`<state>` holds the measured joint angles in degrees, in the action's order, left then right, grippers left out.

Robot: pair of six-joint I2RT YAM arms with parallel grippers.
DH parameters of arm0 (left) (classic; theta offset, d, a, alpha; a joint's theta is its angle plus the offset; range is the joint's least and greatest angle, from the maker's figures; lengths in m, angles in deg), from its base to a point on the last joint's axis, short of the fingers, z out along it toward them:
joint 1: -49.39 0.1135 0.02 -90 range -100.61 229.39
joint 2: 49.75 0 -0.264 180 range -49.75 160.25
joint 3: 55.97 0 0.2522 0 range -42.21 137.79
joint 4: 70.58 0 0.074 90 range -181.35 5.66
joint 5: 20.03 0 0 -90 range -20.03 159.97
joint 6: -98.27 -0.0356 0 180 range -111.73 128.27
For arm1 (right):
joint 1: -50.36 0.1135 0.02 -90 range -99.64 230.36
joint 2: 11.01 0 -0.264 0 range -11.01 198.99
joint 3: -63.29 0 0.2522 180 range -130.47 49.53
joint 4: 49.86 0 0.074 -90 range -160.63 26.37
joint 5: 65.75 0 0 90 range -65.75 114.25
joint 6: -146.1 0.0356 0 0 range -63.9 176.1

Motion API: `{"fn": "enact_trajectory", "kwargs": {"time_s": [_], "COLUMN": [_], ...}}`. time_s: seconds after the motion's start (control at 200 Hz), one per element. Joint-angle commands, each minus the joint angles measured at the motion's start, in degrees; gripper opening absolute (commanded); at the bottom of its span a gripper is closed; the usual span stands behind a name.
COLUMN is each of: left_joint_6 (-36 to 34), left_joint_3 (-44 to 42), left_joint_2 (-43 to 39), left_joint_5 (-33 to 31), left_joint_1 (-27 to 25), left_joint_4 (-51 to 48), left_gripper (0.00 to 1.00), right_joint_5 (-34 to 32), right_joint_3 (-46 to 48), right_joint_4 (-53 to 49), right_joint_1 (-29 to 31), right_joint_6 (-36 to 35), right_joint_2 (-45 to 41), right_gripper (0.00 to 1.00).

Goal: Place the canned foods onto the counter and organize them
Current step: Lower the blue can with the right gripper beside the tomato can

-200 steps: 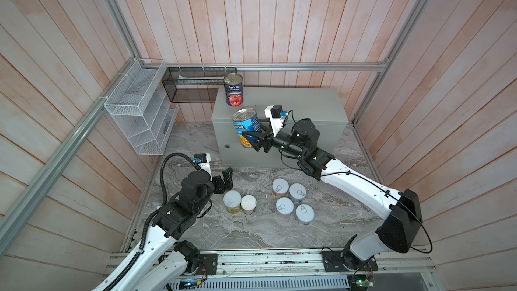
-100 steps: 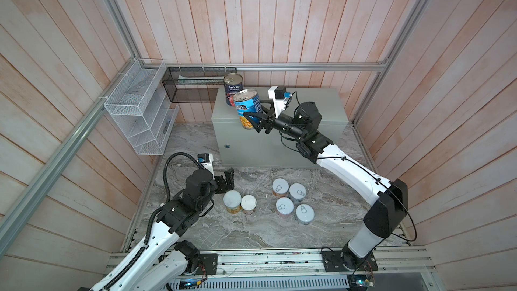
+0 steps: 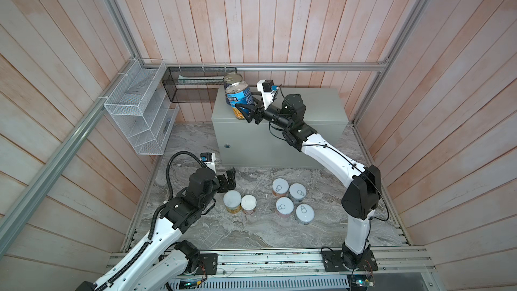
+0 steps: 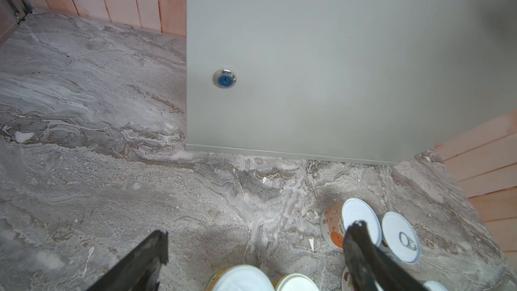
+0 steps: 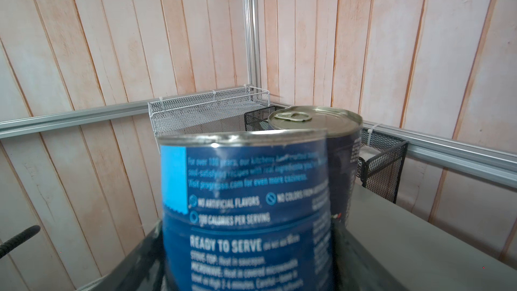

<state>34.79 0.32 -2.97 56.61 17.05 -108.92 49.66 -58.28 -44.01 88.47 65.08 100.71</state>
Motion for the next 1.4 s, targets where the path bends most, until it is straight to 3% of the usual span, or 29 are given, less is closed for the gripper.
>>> {"fn": "enact_trajectory", "kwargs": {"time_s": [0.0, 0.765, 1.135, 1.395], "left_joint_6": [-1.12, -0.97, 0.1, 0.4], "left_joint_3": [1.33, 0.98, 1.13, 0.92], "left_joint_2": [0.64, 3.54, 3.82, 3.73], "left_joint_5": [-0.01, 0.97, 2.44, 2.73], "left_joint_1": [0.32, 0.26, 0.26, 0.28], "left_joint_4": [1.1, 3.12, 2.87, 2.63], "left_gripper": [1.0, 1.0, 1.0, 1.0], "right_joint_5": [-1.01, -1.51, -4.06, -4.8], "right_joint_3": [-5.73, -0.31, -4.21, -4.44], "right_joint_4": [7.87, 12.13, 8.36, 6.05], "right_joint_1": [-0.03, 0.9, 1.38, 1.06], "right_joint_6": [-0.86, 0.28, -2.05, -1.18], "right_joint_2": [0.2, 4.52, 9.51, 9.57], "right_gripper": [0.65, 0.67, 0.68, 0.79]}}
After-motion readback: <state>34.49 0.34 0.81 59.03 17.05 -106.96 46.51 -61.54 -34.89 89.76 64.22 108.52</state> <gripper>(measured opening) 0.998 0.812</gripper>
